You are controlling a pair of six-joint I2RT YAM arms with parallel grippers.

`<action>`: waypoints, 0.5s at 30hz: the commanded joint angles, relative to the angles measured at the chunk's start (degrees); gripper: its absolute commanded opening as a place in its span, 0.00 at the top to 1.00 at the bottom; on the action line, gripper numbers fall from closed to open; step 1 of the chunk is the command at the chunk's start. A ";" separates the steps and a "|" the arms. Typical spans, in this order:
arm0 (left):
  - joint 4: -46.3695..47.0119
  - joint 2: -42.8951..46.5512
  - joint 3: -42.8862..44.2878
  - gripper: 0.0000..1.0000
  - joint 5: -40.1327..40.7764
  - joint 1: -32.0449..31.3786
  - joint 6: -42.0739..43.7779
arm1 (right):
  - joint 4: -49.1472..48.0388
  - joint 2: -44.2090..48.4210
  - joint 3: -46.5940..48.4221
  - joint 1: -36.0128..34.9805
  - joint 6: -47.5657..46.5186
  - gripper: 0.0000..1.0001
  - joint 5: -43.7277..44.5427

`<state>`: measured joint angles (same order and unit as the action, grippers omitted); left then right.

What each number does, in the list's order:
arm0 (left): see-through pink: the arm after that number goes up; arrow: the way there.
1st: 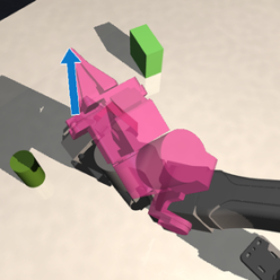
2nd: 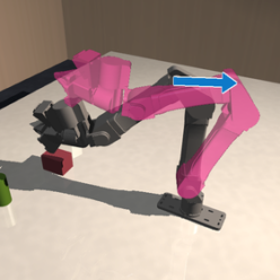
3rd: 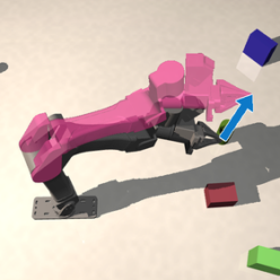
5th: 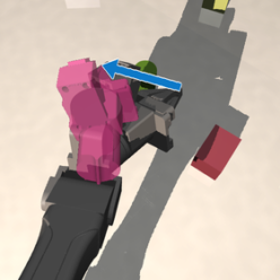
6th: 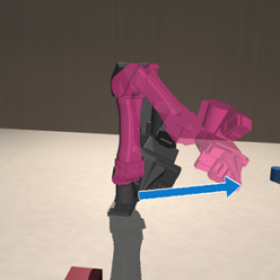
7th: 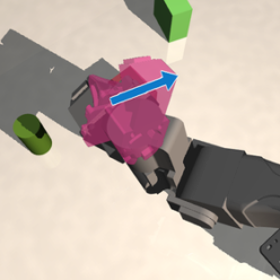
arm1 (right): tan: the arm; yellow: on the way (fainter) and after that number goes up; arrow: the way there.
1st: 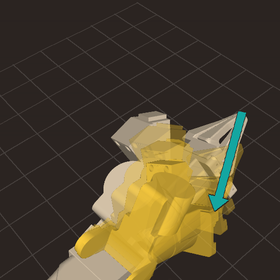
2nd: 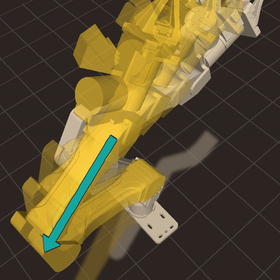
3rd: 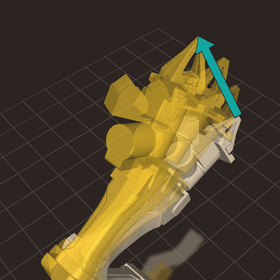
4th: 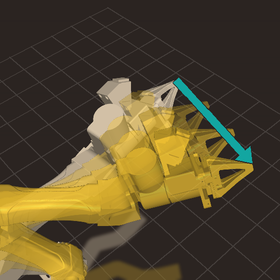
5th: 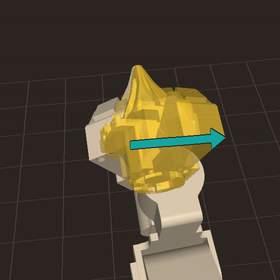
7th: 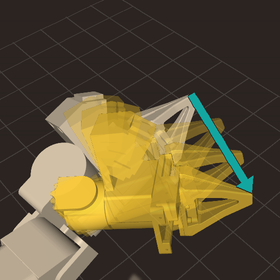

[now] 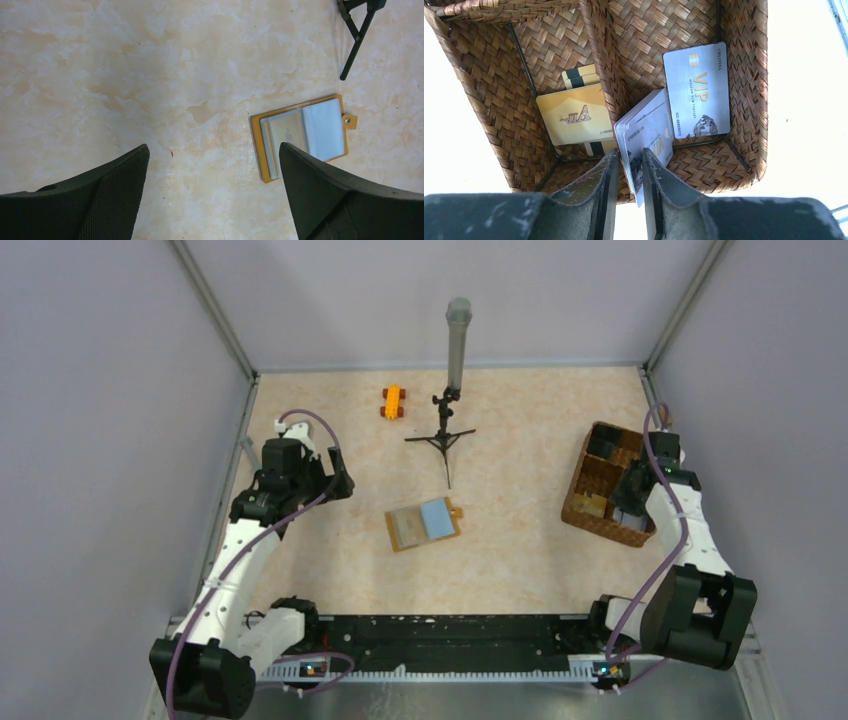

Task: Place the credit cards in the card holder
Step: Pick up the credit card from the storage box.

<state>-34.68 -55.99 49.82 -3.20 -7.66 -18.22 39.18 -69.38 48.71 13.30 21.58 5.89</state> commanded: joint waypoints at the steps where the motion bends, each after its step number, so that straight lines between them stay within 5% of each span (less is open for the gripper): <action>1: 2.07 1.32 -0.49 0.01 -0.66 -0.19 0.60 | 0.66 2.44 3.60 0.41 -0.09 0.79 -0.26; 15: 2.16 1.32 -0.59 0.01 -1.02 -0.25 0.55 | 3.11 3.09 5.65 0.41 -1.16 1.00 2.39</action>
<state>-34.50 -55.99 49.47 -3.62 -7.66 -18.22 41.34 -67.81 50.59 13.30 20.91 6.70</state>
